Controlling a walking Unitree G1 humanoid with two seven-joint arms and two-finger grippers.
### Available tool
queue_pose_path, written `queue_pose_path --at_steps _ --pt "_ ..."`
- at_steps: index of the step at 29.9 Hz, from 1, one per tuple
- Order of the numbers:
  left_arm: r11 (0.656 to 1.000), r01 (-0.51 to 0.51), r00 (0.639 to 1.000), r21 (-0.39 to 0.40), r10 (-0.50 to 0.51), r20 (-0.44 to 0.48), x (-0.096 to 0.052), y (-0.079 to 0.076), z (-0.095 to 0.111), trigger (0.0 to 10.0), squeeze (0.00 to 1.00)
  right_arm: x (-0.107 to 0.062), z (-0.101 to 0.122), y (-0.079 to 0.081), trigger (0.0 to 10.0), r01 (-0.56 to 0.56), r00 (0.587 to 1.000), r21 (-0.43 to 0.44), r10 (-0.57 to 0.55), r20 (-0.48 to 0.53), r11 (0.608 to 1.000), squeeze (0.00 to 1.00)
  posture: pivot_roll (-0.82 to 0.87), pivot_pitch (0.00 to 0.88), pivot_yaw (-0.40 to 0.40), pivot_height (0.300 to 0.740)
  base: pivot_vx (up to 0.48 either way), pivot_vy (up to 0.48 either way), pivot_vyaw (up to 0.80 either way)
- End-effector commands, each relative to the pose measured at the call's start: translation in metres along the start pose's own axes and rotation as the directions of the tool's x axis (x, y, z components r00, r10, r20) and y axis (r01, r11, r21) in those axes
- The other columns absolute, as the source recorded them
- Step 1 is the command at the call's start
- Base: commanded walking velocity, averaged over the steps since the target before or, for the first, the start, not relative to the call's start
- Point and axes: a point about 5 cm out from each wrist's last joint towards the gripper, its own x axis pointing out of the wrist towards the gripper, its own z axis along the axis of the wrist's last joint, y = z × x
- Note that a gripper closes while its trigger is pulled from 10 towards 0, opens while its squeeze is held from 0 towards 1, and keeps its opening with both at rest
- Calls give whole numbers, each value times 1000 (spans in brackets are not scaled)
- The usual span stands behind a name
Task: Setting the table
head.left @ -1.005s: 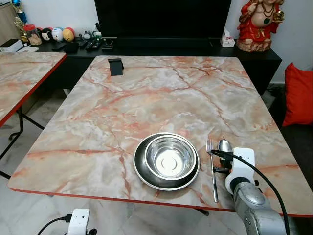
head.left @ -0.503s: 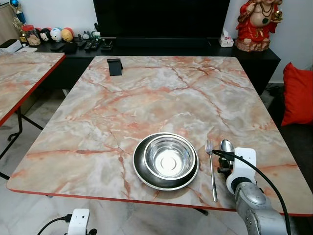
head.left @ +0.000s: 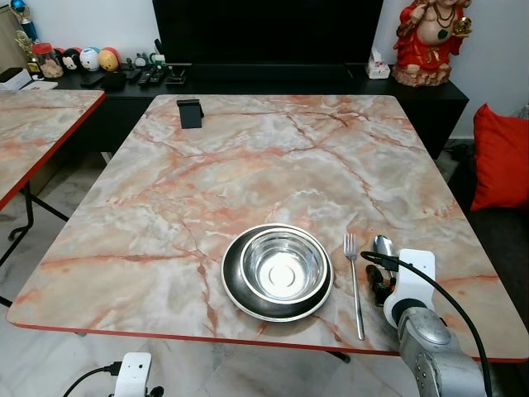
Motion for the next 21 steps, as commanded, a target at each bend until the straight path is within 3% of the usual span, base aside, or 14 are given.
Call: queue_pose_path --at_steps 1,21 --pt "1000 -1 1000 8 1 -16 0 1 -2 10000 0 1 -9 1 10000 -5 998 17 6 -56 1000 0 -69 0 21 740 0 0 0" --pt "1000 -1 1000 5 1 -16 0 1 -2 10000 0 0 22 -2 10000 4 998 33 -6 55 999 0 -73 0 23 740 0 0 0"
